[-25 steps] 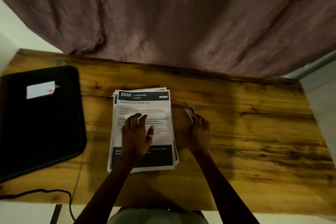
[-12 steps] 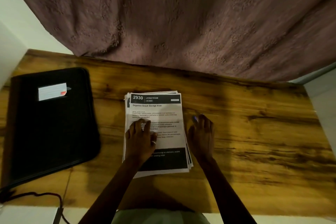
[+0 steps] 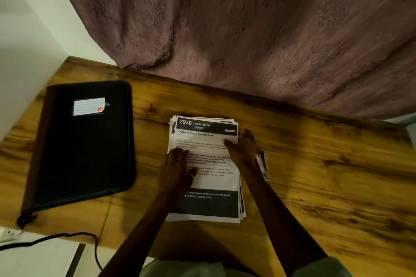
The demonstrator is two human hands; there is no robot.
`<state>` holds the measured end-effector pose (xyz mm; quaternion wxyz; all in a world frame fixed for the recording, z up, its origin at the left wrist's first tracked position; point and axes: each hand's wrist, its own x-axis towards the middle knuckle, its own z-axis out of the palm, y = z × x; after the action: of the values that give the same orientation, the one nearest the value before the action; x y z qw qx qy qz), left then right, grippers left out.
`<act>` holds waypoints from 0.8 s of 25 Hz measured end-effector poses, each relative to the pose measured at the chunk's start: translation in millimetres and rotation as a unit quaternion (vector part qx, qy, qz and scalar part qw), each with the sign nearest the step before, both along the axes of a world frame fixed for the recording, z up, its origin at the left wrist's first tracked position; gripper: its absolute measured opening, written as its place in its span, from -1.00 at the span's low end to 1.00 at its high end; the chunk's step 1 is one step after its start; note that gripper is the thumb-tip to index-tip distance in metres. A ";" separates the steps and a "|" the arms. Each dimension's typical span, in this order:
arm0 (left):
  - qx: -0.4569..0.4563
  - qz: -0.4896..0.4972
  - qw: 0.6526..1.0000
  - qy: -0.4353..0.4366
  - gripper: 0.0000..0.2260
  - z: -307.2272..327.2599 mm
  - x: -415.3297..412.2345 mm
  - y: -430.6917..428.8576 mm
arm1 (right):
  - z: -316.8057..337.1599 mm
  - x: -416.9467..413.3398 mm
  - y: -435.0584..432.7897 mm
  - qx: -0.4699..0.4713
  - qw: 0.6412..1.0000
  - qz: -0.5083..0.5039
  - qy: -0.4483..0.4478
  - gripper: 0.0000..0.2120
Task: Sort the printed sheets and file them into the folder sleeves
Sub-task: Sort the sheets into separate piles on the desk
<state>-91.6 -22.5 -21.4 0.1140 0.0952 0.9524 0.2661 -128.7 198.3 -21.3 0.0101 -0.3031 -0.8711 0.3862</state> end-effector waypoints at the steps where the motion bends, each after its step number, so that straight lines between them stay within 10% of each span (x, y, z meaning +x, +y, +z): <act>1: 0.013 0.008 1.000 -0.009 -0.39 0.1 -1.0 0.3 | -1.5 -0.4 -1.6 -0.004 1.000 -0.006 0.012 -0.48; 6: 0.150 0.064 0.986 -0.037 -0.58 1.2 0.9 1.9 | 1.5 15.2 -3.7 0.015 0.992 0.036 0.121 -0.83; 11: 0.280 0.166 0.945 -0.042 -0.69 10.4 0.6 -10.5 | 13.9 38.3 -1.5 -0.154 0.980 0.054 0.111 -0.67; 20: 0.163 0.212 0.964 -0.012 -0.65 15.7 -17.5 -18.6 | 32.4 79.8 60.3 -0.380 0.902 -0.095 0.180 -0.76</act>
<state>-109.1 -41.0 -5.7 0.0495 -0.0945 0.8931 0.4370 -49.0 258.5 11.1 0.0874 -0.2911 -0.6088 0.7328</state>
